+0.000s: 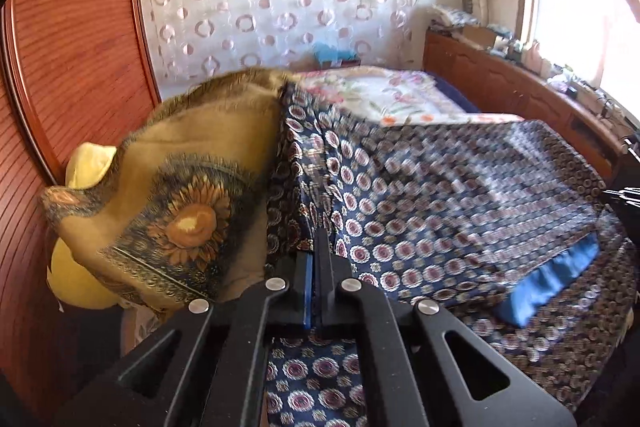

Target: Fold small clothes

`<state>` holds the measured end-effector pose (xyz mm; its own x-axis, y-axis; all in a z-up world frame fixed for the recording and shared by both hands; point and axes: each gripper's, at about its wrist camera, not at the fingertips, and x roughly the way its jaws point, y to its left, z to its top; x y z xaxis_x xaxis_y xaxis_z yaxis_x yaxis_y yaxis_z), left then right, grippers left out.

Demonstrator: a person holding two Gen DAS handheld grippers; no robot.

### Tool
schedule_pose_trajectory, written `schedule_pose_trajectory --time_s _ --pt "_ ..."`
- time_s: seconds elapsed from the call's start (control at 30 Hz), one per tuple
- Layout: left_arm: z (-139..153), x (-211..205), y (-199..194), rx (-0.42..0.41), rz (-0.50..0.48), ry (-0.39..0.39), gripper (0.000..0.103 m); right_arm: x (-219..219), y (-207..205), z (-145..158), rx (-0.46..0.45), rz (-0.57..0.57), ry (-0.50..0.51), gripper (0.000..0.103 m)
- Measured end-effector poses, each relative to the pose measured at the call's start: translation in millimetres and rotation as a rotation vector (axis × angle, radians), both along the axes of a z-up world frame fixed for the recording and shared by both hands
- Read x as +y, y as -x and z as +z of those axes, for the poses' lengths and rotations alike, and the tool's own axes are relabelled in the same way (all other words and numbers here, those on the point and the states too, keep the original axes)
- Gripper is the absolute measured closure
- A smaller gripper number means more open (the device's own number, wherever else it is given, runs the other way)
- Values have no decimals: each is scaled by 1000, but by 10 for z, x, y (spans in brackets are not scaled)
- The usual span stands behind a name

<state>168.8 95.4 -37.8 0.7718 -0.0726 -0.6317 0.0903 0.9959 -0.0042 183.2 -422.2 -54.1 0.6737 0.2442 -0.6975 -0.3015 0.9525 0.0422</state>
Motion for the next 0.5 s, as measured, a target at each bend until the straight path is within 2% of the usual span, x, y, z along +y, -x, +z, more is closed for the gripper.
schedule_pose_trajectory --time_s 0.23,0.5 --pt "291 19 337 -74 -34 20 102 -86 271 206 -60 2 -6 101" --pt "183 38 649 -58 -58 46 102 -155 750 285 -83 13 -3 101"
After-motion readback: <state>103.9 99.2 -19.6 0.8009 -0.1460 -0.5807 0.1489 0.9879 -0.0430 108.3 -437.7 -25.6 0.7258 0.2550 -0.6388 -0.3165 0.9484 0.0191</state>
